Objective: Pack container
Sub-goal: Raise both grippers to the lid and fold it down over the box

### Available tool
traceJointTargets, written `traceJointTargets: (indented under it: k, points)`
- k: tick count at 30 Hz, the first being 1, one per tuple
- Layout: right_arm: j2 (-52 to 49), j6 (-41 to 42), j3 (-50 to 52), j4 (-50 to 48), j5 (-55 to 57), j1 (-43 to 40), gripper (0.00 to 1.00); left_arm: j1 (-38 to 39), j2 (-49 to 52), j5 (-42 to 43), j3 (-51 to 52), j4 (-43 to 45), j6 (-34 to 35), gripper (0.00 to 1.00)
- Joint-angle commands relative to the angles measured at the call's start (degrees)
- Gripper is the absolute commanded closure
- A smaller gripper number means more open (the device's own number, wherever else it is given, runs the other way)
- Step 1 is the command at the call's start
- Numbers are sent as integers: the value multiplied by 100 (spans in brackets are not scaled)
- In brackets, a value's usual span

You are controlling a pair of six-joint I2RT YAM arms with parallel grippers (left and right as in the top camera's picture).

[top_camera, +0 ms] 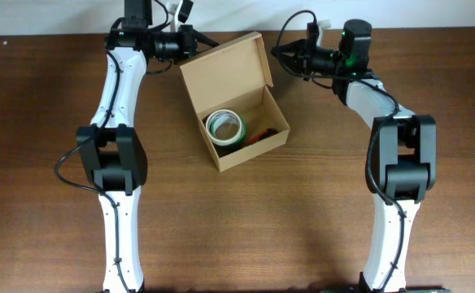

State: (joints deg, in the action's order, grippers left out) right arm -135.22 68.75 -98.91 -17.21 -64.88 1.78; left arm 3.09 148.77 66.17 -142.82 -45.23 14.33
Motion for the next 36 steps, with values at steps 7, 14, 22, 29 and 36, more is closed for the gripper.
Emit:
traceJointTargets:
  k: [7, 14, 22, 29, 36]
  points:
    - [-15, -1211, -828, 1401, 560, 83, 96, 94, -396, -367, -59, -85, -422, 99]
    - [-15, -3497, -2247, 4570, 1453, 83, 96, 339, -627, -649, -59, -514, -710, 98]
    - [-15, -4308, -2940, 5914, 1851, 83, 96, 706, -970, -1058, -59, -1029, -979, 98]
    - [-4, -4955, -2970, 6677, 2122, 85, 96, 1025, -1134, -1563, -59, -1753, -1296, 98]
    - [101, -5834, -3198, 7593, 2916, 236, 96, 1351, -1167, -2135, -59, -2505, -1591, 98]
